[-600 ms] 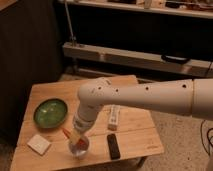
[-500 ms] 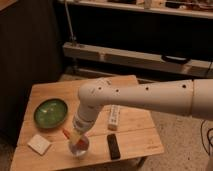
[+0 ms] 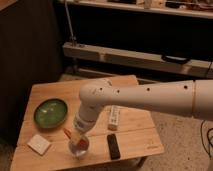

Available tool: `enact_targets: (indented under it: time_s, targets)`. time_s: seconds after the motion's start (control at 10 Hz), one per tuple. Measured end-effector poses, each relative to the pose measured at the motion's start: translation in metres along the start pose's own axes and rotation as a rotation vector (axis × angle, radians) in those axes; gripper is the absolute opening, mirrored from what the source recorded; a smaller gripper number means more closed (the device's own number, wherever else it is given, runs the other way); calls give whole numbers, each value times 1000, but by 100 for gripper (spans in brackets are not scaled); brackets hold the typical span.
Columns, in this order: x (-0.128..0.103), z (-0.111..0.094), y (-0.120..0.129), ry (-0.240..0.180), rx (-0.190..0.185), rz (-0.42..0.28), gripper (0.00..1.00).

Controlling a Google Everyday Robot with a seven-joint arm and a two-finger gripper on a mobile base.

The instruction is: Place the pepper in the ceramic cup

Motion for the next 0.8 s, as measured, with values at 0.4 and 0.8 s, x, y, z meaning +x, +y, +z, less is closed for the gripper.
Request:
enact_targets:
  time_s: [0.4, 0.8]
  targets:
    - [1, 0, -2, -6, 4, 2, 98]
    - [2, 1, -4, -10, 7, 1, 99]
